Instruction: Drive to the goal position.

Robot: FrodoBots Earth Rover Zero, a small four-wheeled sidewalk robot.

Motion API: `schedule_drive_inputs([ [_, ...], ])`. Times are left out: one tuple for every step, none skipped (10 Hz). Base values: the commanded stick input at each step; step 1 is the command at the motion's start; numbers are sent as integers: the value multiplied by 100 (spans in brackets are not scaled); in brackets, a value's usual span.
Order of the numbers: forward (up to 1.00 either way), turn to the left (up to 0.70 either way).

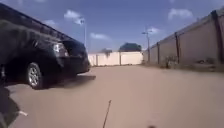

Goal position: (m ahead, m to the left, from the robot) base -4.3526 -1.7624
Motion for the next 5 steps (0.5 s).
schedule_drive_inputs([
  [100,0],
  [100,0],
  [100,0],
  [100,0],
  [100,0],
])
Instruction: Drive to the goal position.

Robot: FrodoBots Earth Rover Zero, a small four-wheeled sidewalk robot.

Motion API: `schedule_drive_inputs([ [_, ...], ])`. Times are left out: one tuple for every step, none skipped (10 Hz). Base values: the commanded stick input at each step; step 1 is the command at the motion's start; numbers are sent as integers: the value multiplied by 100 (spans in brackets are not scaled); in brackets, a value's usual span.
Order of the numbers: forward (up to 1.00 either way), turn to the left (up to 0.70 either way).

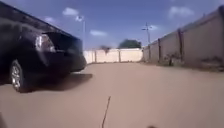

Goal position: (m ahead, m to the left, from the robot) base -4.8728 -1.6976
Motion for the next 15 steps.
schedule_drive_inputs([
  [100,0],
  [100,0],
  [100,0],
  [100,0],
  [100,0],
  [100,0],
  [100,0],
  [88,0],
  [55,0],
  [22,0],
  [0,-45],
  [0,-45],
  [0,-45],
  [0,-45],
  [0,-45],
])
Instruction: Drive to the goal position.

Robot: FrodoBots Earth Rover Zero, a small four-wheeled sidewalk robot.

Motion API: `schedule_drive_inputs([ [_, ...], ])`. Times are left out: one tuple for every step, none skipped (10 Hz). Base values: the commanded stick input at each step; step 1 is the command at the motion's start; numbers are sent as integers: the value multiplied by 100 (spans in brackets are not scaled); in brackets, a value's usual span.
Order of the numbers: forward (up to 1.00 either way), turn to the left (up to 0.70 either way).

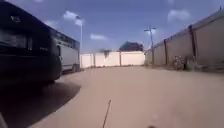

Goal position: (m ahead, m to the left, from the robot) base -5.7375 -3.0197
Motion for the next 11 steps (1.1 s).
schedule_drive_inputs([
  [0,-45],
  [0,-45],
  [0,-45],
  [0,-45],
  [0,-45],
  [0,-45],
  [0,-45],
  [0,-45],
  [0,-45],
  [0,-45],
  [0,-45],
])
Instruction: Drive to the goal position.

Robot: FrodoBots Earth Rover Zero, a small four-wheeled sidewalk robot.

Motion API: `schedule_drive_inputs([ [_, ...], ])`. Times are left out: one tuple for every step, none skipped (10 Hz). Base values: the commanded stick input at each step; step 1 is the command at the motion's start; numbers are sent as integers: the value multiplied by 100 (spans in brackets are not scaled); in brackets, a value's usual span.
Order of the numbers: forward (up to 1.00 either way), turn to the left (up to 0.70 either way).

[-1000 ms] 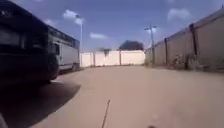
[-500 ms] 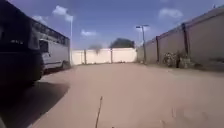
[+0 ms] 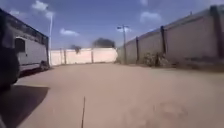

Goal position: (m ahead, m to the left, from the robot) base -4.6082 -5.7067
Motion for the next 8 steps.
schedule_drive_inputs([
  [0,-45],
  [0,-45],
  [0,-45],
  [0,-45],
  [0,-45],
  [0,-45],
  [0,-45],
  [0,-45],
])
